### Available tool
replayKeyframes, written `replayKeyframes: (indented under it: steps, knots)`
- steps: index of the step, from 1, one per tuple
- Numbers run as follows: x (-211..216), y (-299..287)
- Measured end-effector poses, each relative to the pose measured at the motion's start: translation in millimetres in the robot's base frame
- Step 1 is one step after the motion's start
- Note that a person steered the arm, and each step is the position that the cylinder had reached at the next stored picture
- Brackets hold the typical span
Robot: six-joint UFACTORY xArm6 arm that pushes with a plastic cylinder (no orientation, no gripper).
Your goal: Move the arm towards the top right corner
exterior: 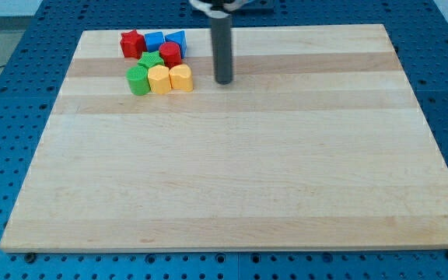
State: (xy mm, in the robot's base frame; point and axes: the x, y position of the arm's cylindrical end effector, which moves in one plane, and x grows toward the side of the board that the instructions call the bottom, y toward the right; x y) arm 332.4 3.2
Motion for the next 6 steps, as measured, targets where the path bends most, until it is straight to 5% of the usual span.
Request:
replayKeyframes:
  steps: [1,2,3,4,6]
  knots:
    - [48.8,-9.6]
    - [96.4,-92.0]
    - [87.5,-198.9]
    - [47.0,-230.9]
    - [27.6,-212.9]
